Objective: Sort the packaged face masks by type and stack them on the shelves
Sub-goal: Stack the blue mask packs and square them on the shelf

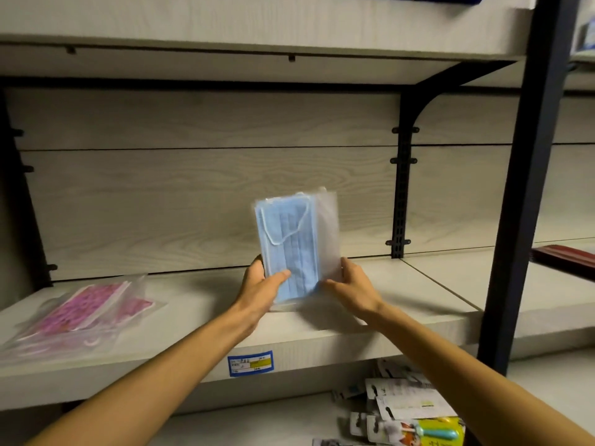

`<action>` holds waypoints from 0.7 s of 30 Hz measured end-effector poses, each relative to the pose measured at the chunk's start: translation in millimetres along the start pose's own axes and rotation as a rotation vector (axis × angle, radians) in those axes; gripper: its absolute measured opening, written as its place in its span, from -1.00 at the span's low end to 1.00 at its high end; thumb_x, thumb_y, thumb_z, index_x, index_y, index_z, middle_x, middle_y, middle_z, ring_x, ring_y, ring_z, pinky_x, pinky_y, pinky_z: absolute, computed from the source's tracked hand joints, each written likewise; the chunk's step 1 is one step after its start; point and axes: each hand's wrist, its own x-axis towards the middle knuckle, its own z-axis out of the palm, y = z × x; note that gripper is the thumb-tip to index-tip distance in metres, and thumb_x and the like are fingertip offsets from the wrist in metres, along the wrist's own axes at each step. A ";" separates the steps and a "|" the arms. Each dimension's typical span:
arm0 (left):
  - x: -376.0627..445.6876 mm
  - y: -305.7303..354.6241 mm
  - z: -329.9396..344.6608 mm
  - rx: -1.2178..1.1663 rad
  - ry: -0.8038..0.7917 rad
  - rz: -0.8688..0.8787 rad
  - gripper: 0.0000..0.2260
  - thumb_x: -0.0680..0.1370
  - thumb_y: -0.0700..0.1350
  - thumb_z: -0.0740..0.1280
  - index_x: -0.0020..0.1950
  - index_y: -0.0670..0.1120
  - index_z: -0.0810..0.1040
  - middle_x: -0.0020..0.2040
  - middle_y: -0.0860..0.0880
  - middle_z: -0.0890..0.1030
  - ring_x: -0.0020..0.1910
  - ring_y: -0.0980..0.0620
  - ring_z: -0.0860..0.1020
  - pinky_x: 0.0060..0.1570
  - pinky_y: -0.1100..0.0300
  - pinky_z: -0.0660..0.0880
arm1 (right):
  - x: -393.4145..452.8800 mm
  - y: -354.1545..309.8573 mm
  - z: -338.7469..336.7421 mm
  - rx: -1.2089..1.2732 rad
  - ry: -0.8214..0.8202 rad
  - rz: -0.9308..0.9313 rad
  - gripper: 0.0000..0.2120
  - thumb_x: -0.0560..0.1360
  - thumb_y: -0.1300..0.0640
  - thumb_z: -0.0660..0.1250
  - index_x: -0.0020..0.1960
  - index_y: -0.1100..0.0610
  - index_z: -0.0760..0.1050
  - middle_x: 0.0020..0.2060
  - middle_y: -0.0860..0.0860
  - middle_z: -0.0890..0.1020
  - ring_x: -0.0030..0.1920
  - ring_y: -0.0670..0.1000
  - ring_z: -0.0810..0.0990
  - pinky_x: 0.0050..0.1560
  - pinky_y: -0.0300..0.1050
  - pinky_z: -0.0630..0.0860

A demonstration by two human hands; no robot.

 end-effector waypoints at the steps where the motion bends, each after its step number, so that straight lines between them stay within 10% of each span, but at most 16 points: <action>1: 0.9 3.4 -0.8 -0.050 0.023 -0.021 -0.79 0.58 -0.25 0.39 0.13 0.02 0.57 -0.01 0.02 0.73 -0.08 0.10 0.71 -0.23 0.28 0.60 | -1.0 -3.9 -0.3 0.057 0.031 0.024 -0.53 0.46 0.23 0.49 0.30 0.24 0.41 0.12 0.19 0.63 0.11 0.22 0.64 0.16 0.20 0.60; 8: -14.4 13.2 13.0 -0.618 -0.011 -0.231 -0.67 0.62 -0.25 0.30 0.40 -0.18 0.49 0.20 -0.23 0.67 0.19 -0.20 0.64 0.19 -0.10 0.58 | -18.0 -22.0 8.6 0.483 -0.026 0.077 -0.62 0.55 0.24 0.41 0.32 0.28 0.44 0.15 0.15 0.65 0.10 0.11 0.66 0.23 0.11 0.58; 12: -28.7 20.1 9.3 -0.667 -0.137 -0.200 -0.58 0.50 -0.22 0.42 0.37 -0.12 0.52 0.23 -0.16 0.67 0.23 -0.11 0.64 0.08 0.07 0.61 | -18.8 -18.2 5.5 0.420 0.073 -0.018 -0.87 0.60 0.30 0.32 0.13 0.15 0.48 -0.05 -0.02 0.71 -0.06 -0.07 0.69 -0.13 -0.17 0.67; 18: -17.4 19.1 -45.2 -0.272 0.089 -0.107 -0.22 0.28 -0.23 0.60 0.46 -0.03 0.39 0.20 -0.06 0.64 0.22 -0.08 0.59 0.23 0.05 0.50 | -18.3 -13.1 -16.5 0.118 0.124 -0.143 -0.70 0.58 0.36 0.27 -0.17 0.02 0.58 -0.28 -0.10 0.67 -0.22 -0.18 0.65 -0.25 -0.35 0.52; 21: -16.2 13.3 -59.7 0.012 0.056 -0.092 -0.21 0.38 -0.21 0.59 0.52 -0.02 0.29 0.21 0.00 0.63 0.18 -0.02 0.61 0.23 0.01 0.54 | -20.1 -7.0 -14.0 0.030 0.086 -0.136 -0.81 0.59 0.35 0.24 0.10 0.14 0.53 -0.03 0.11 0.67 0.03 0.04 0.67 0.01 0.01 0.64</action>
